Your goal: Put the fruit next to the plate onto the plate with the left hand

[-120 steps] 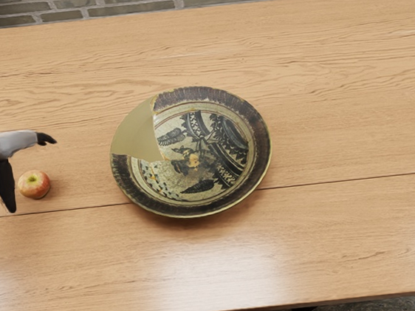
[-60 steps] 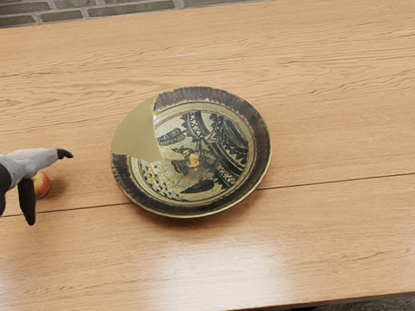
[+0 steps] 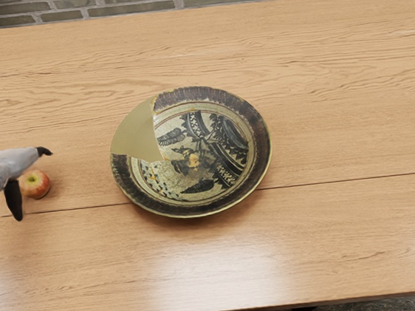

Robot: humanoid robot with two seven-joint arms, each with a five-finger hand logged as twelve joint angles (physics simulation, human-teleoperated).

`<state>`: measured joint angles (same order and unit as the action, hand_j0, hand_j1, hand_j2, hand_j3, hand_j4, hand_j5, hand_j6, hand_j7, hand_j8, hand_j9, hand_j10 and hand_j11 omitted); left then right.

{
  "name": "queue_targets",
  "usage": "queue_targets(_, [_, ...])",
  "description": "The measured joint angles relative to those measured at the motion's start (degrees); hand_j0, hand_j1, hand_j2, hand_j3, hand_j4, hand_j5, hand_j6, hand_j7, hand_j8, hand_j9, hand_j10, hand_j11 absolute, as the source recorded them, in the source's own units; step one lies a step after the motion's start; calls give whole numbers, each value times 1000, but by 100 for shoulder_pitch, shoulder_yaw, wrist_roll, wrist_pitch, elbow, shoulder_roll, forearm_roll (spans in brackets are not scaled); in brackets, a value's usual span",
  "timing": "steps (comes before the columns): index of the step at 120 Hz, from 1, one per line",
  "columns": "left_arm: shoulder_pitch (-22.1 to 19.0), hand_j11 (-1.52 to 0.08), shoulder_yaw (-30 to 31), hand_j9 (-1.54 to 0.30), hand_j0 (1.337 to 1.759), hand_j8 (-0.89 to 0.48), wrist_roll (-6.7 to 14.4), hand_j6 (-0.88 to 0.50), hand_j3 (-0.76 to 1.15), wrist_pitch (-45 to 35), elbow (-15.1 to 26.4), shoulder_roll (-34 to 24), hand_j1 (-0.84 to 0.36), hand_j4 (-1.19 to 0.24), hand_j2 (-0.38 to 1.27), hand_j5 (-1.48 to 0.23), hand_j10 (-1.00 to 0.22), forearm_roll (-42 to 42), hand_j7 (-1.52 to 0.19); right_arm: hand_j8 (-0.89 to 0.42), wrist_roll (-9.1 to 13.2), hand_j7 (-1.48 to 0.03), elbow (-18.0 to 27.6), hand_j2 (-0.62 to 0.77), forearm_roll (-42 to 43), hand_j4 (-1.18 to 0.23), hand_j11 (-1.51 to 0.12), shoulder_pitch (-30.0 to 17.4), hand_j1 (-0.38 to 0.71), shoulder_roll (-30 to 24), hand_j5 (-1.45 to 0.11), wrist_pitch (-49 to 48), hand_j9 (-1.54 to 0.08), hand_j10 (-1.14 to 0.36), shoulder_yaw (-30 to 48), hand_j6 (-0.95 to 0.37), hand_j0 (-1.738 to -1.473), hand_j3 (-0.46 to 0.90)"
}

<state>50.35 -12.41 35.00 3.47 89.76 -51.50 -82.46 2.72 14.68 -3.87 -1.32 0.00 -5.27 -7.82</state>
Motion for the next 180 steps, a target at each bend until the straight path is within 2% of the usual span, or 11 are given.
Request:
queue_targets(75, [-8,-403,43,-404,1658,-320,0,-320,0,-73,-142,202,-19,-318,68,-405,-317,-22,-404,-12,0,-16,0,-3,0,-13,-16,-1,-334,0,-16,0,-16,-12,0,-12,-1658,0])
queue_targets(120, [-44,-434,51,-435,1658,-343,0,-343,0,-150,-508,406,-47,-341,73,-436,-341,-266,-435,-12,0,-16,0,-3,0,-12,-16,1,-334,0,-16,0,-16,-12,0,-12,-1658,0])
queue_targets(156, [-37,-444,117,-445,1658,-350,0,-350,0,-153,-554,455,-56,-349,75,-446,-348,-273,-445,-12,1,-16,0,-3,0,-12,-16,0,-334,0,-16,0,-16,-12,0,-12,-1658,0])
queue_targets(180, [-19,-502,155,-502,1658,-394,0,-394,0,-153,-536,453,-109,-392,84,-503,-392,-269,-503,-12,0,-16,0,-3,0,-13,-16,1,-334,0,-16,0,-16,-12,0,-12,-1658,0])
